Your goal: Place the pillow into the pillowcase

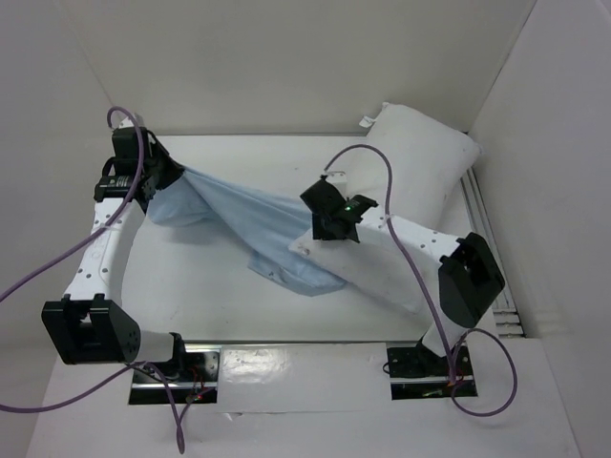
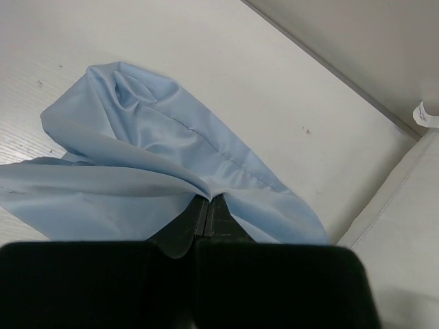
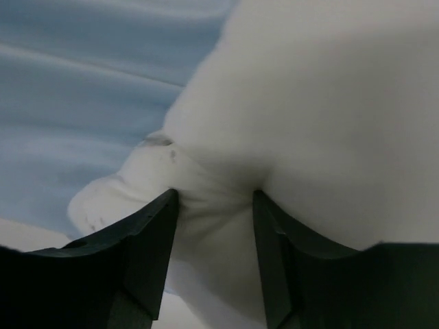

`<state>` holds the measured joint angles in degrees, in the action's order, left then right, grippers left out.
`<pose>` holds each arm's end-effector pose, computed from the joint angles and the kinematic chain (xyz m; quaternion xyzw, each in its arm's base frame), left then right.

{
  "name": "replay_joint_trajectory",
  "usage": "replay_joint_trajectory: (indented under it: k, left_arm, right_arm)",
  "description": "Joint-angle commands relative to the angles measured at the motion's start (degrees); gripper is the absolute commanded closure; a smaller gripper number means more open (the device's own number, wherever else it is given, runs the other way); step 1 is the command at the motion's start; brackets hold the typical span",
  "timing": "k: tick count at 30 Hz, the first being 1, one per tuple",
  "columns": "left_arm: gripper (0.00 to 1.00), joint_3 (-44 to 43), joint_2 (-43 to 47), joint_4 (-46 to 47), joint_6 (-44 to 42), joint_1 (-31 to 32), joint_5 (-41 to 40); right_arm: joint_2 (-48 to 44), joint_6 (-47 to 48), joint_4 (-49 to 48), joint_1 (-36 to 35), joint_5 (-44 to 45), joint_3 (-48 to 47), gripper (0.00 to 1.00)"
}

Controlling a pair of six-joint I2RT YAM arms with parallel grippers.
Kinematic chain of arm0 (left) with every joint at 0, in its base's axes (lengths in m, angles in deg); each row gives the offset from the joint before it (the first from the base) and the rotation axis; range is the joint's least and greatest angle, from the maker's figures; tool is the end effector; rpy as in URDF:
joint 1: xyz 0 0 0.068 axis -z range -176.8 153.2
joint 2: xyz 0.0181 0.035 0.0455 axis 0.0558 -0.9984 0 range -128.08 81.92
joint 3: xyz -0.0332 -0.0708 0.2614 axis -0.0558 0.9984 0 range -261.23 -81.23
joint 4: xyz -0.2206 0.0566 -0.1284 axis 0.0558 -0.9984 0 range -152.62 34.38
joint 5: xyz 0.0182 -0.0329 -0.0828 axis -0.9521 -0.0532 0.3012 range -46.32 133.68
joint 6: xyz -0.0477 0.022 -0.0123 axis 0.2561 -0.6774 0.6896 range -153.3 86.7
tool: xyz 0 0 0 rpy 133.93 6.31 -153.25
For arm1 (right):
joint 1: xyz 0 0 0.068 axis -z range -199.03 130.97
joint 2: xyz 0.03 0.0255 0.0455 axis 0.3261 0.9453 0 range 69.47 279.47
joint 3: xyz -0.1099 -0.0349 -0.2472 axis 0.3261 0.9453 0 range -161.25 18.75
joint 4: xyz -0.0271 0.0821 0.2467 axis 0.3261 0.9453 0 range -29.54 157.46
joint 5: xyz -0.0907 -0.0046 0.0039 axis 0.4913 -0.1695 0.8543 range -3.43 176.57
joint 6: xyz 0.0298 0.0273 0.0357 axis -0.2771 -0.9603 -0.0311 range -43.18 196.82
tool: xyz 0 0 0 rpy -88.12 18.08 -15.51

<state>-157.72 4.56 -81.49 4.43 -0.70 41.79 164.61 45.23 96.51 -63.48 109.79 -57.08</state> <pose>0.3052 0.0221 0.3780 -0.3107 0.7927 -0.1391 0.5057 0.2635 0.2387 0.2642 -0.0451 0.9359 0.0282 0.3482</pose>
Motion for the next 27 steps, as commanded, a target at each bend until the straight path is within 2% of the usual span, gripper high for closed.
replay_joint_trajectory:
  k: [1,4,8,10,13,16,20,23,24,27]
  left_arm:
    - [1.0,-2.4,2.3,0.2,-1.7,-0.1,0.0]
    - [1.0,-3.8,1.8,-0.4,-2.3,-0.1,0.0]
    - [1.0,-6.0,1.2,-0.9,-2.8,-0.6,0.5]
    - [1.0,-6.8,1.2,-1.5,-2.8,-1.1,1.1]
    - [1.0,-8.1,0.7,-1.5,-2.3,-2.2,2.9]
    - [1.0,-8.7,0.2,-2.1,-2.3,-2.8,3.6]
    - [1.0,-9.7,0.8,-2.6,-3.0,-2.8,3.6]
    - [1.0,-10.3,1.3,-3.3,-3.6,-2.8,3.6]
    - [1.0,-10.3,1.3,-3.8,-3.6,-2.8,3.6]
    - [1.0,-10.3,1.3,-3.8,-3.6,-2.8,3.6]
  right_arm:
    - [-5.6,-8.9,12.3,4.0,8.8,7.3,0.49]
    - [-15.1,-11.2,19.4,7.7,13.2,12.3,0.52]
    - [-22.8,-9.3,21.2,8.9,13.1,9.7,0.53]
    - [-22.8,-6.7,16.9,7.5,9.0,5.6,0.5]
    - [-19.6,-5.9,11.0,2.5,4.1,2.3,0.27]
    - [-15.3,-5.9,5.9,0.2,-0.3,4.5,0.25]
    - [-12.2,-6.2,4.6,0.1,0.2,10.3,0.25]
    - [-10.4,-1.6,0.6,-0.4,-6.1,11.5,0.13]
    - [-9.8,-1.1,-0.5,-1.2,-7.8,12.0,0.06]
    - [-6.4,-2.3,-4.4,-3.4,-13.0,12.6,0.03]
